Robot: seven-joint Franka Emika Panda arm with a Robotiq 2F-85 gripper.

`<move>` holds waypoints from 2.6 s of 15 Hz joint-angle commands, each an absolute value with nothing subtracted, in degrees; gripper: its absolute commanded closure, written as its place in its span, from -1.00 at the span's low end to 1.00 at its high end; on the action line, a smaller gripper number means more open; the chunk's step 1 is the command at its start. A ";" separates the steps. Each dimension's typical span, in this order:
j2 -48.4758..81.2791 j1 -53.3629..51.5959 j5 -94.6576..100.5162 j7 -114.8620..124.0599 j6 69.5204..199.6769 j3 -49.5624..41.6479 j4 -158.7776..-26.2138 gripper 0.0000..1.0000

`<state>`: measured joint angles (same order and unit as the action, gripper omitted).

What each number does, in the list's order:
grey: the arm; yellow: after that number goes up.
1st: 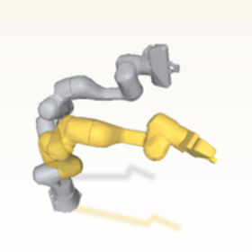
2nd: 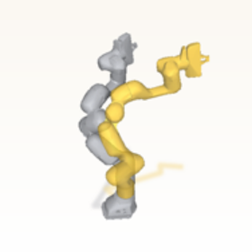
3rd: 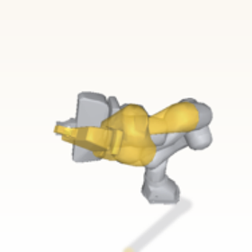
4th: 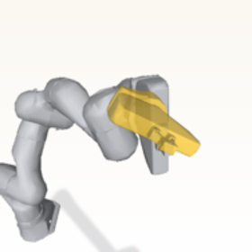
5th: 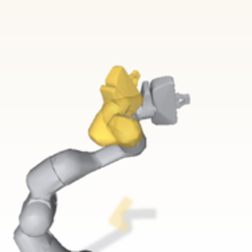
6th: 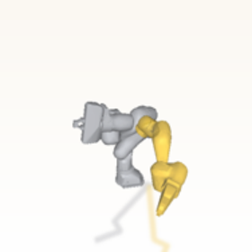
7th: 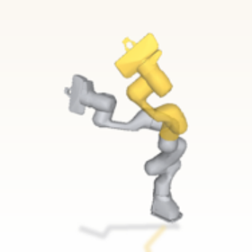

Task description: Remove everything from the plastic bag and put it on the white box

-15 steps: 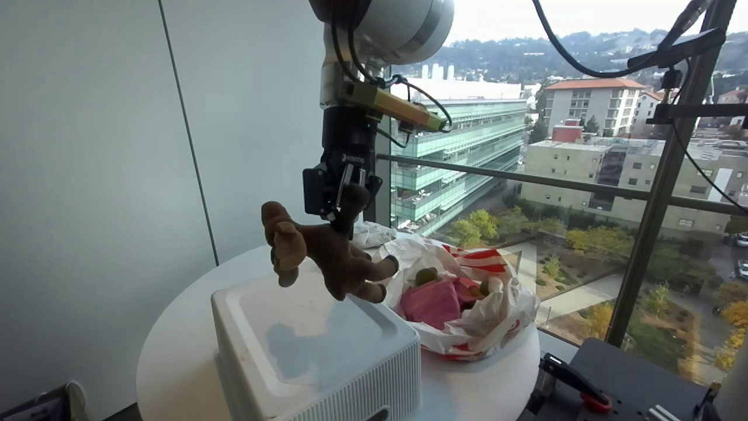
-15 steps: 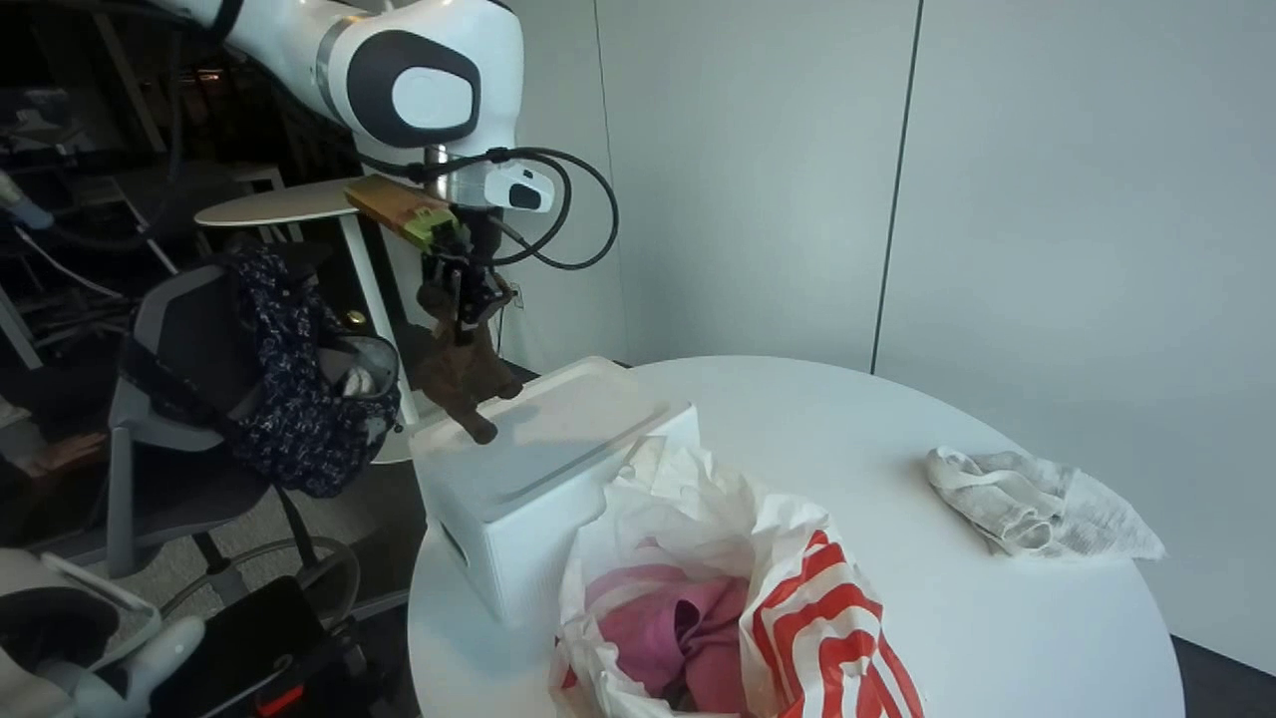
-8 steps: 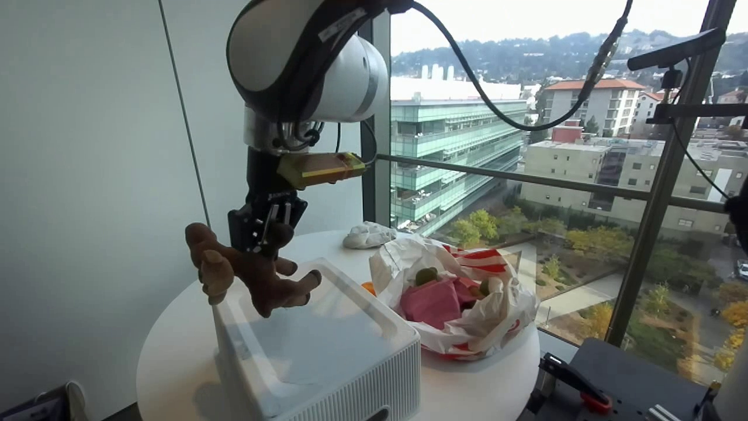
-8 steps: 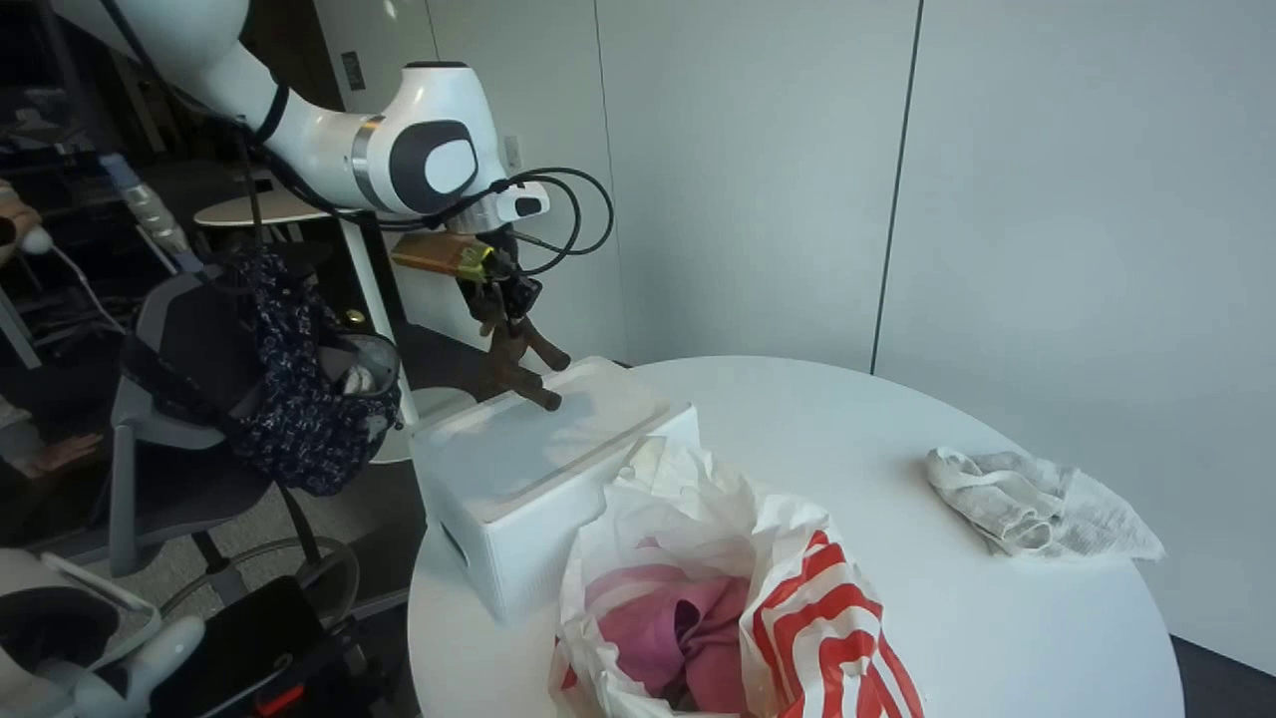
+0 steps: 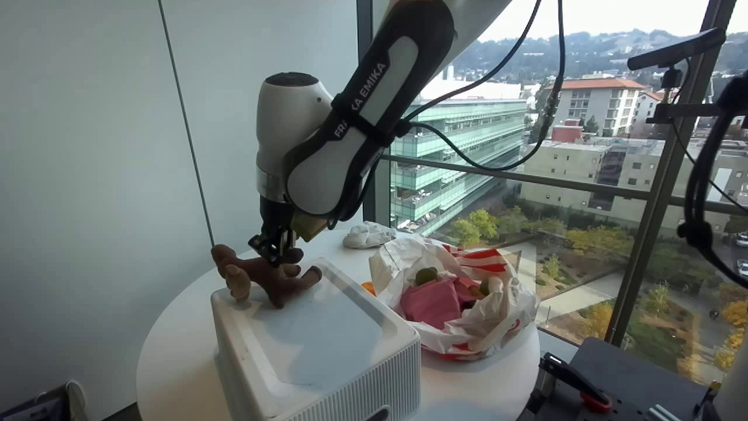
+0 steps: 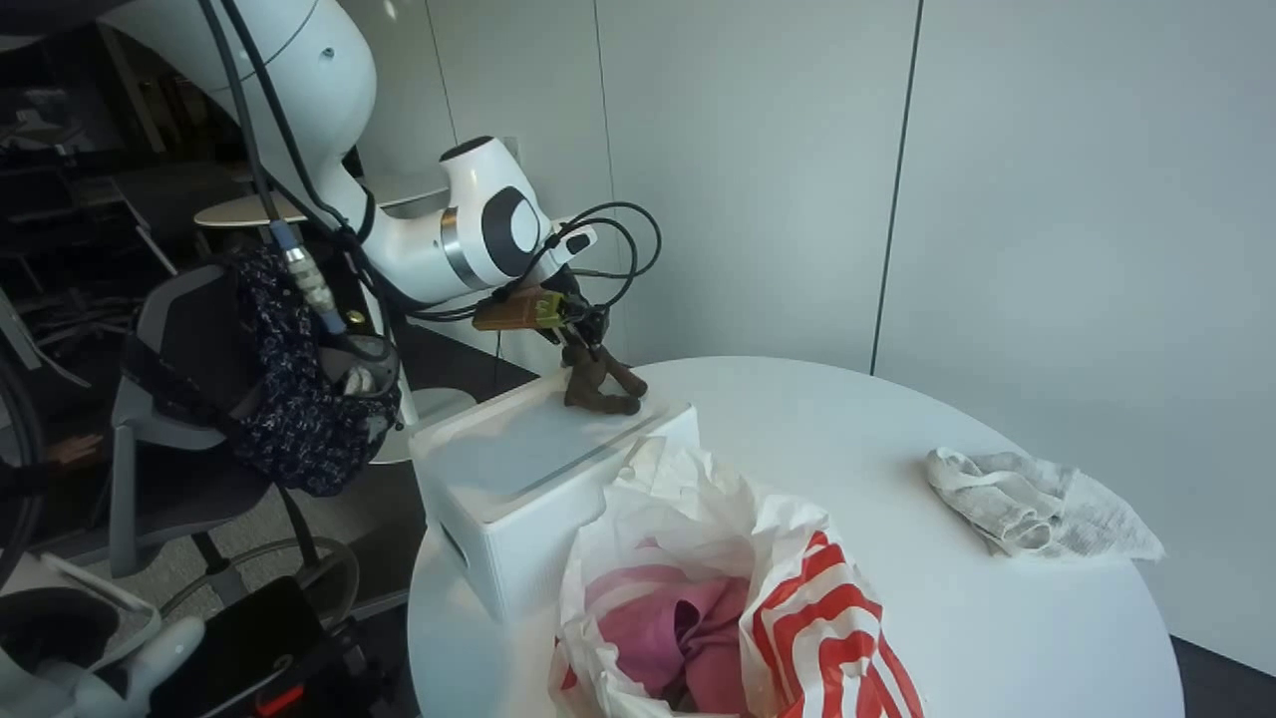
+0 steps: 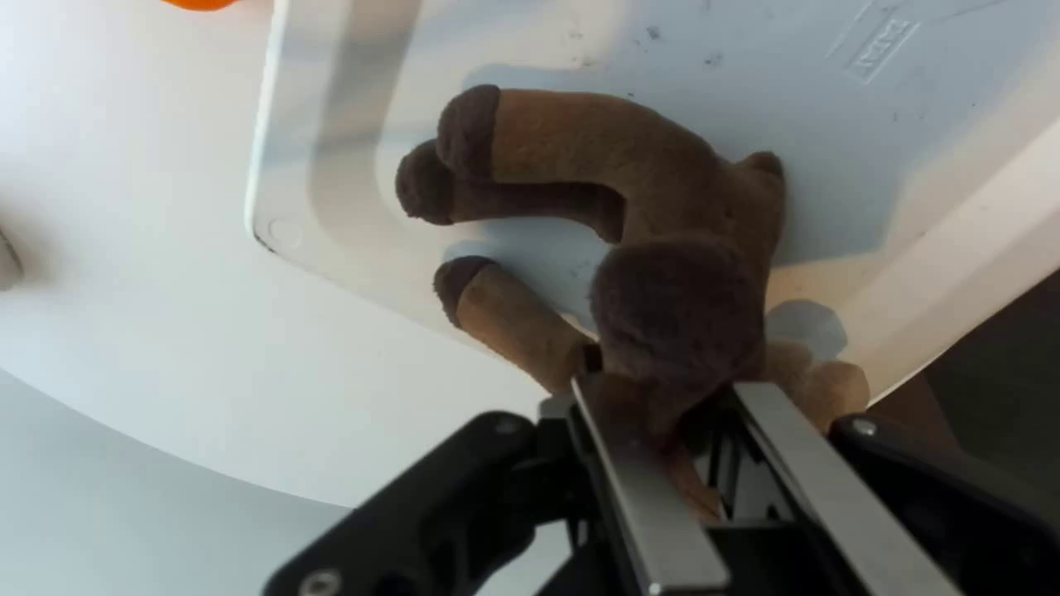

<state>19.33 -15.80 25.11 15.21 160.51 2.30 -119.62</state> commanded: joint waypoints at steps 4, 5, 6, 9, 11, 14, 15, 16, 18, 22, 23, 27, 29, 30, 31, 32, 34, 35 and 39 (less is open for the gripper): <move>13.91 -16.20 30.55 20.62 161.70 -3.22 -125.67 -0.60; 12.13 -15.85 30.74 20.88 161.29 -4.17 -127.39 -0.78; 9.85 -15.12 30.00 21.31 160.29 -5.07 -129.59 -0.91; 3.32 -13.36 29.44 23.48 155.25 -8.96 -135.97 -1.00; -0.01 -8.99 30.16 24.54 151.62 -9.25 -139.60 -1.00; -0.20 -2.29 25.56 22.27 150.61 -9.38 -143.28 -1.00; 1.38 -0.31 23.57 21.59 152.80 -9.55 -144.12 -1.00; 2.88 1.34 21.61 21.27 154.24 -9.74 -144.69 -1.00; 6.75 3.63 16.38 19.75 158.02 -9.69 -145.20 -1.00; 16.62 5.74 4.41 15.52 164.99 -8.50 -143.21 -1.00; 18.87 5.97 2.39 14.93 166.45 -8.25 -142.50 -1.00; 27.60 8.65 -4.76 11.11 168.50 -5.69 -138.18 -0.73; 29.40 8.73 -5.30 9.66 168.40 -5.38 -136.74 -0.32; 29.28 8.59 -5.20 9.18 168.37 -5.45 -136.62 -0.17; 28.75 8.37 -4.91 8.98 168.27 -5.78 -136.69 0.02; 28.10 8.01 -4.68 8.96 168.01 -6.11 -136.84 0.15; 26.29 7.55 -4.36 8.94 167.91 -6.84 -137.66 0.46; 25.26 7.15 -4.17 9.22 167.28 -7.40 -138.06 0.59; 20.24 6.55 -4.32 10.13 162.40 -8.15 -139.43 1.00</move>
